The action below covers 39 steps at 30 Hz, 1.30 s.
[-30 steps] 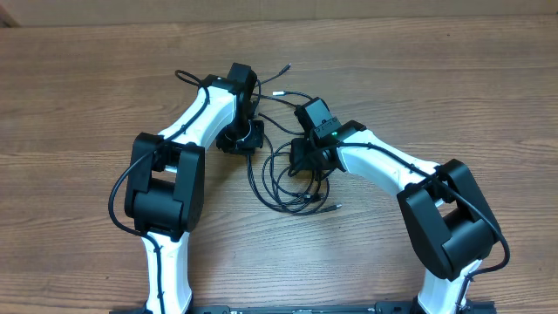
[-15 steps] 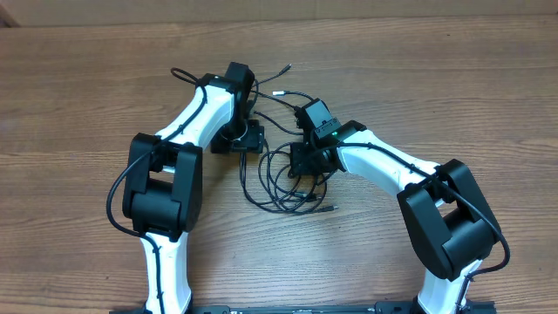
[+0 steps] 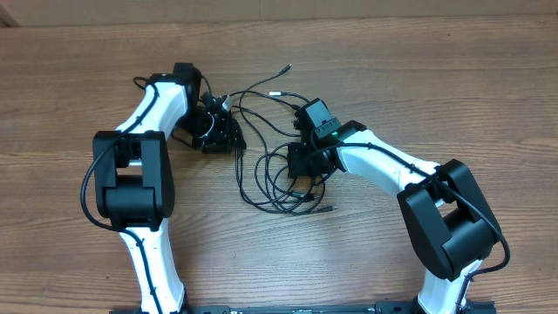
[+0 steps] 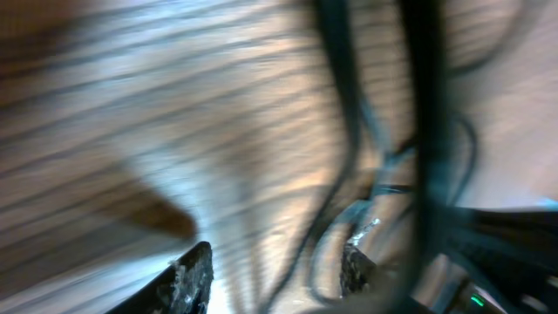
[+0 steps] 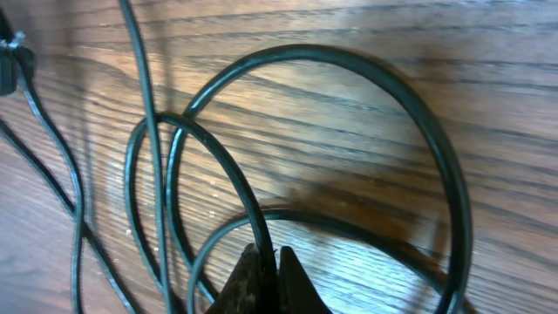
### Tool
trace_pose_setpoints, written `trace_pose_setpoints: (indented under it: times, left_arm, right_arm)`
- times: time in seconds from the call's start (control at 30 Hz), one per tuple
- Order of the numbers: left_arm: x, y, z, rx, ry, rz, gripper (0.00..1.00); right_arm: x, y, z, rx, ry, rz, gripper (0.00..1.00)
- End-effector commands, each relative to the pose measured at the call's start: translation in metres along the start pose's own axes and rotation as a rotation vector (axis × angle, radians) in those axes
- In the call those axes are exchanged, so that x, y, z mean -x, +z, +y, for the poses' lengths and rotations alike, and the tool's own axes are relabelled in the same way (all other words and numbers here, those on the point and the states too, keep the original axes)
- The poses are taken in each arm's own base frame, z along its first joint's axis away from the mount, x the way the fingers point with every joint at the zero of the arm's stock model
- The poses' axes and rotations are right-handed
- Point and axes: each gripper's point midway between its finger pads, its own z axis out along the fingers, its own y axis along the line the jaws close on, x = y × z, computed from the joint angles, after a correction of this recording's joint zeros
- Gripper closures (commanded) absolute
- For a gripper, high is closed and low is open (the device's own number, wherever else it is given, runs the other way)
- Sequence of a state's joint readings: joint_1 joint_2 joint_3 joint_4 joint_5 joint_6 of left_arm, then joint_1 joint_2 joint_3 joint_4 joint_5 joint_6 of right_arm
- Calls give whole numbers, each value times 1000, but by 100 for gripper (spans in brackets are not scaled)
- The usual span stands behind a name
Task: Untangle cables
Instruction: 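Pull the left gripper far up-left, stretching a black cable out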
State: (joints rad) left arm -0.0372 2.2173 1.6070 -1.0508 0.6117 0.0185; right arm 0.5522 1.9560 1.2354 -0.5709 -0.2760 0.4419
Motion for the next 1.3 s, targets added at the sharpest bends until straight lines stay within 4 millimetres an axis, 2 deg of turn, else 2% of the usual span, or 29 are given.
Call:
trace_pose_setpoints:
  times: [0.0, 0.07, 0.17, 0.27, 0.43, 0.5, 0.57, 0.63, 0.67, 0.83, 0.97, 1.1, 1.27]
  left_arm:
    - [-1, 1, -26, -182, 91, -2, 64]
    - [-2, 2, -22, -155, 91, 1, 80]
    - [-2, 3, -18, -127, 93, 4, 82]
    - [-2, 4, -12, -91, 86, 7, 96]
    - [-1, 1, -10, -69, 72, 4, 96]
    - [1, -9, -17, -68, 77, -4, 96]
    - [5, -27, -27, -55, 92, -23, 96]
    - [11, -52, -41, -25, 122, -63, 96]
    - [15, -68, -49, -8, 145, -97, 96]
    - [24, -153, -98, 56, 222, -319, 96]
    - [19, -212, -130, 96, 271, -493, 96]
    - [6, -251, -158, 89, 332, -609, 96]
    - [-8, -272, -173, 88, 373, -673, 96]
  right_arm:
    - [-3, 1, 6, 33, -3, 11, 96]
    - [-1, 1, 7, 37, -5, 4, 96]
    - [1, 1, 8, 40, -3, -2, 96]
    - [2, 1, 8, 43, -5, -6, 96]
    - [2, 1, 9, 44, -6, -9, 96]
    - [2, 1, 9, 44, -6, -9, 83]
    - [3, 1, 9, 44, -7, -10, 51]
    - [3, 1, 9, 44, -7, -10, 28]
    - [2, 1, 9, 44, -7, -9, 21]
    - [2, 1, 9, 44, -5, -9, 8]
    - [2, 1, 9, 44, -6, -9, 2]
    - [3, 1, 9, 45, -7, -12, 2]
    - [6, 2, 2, 2, -5, -32, 2]
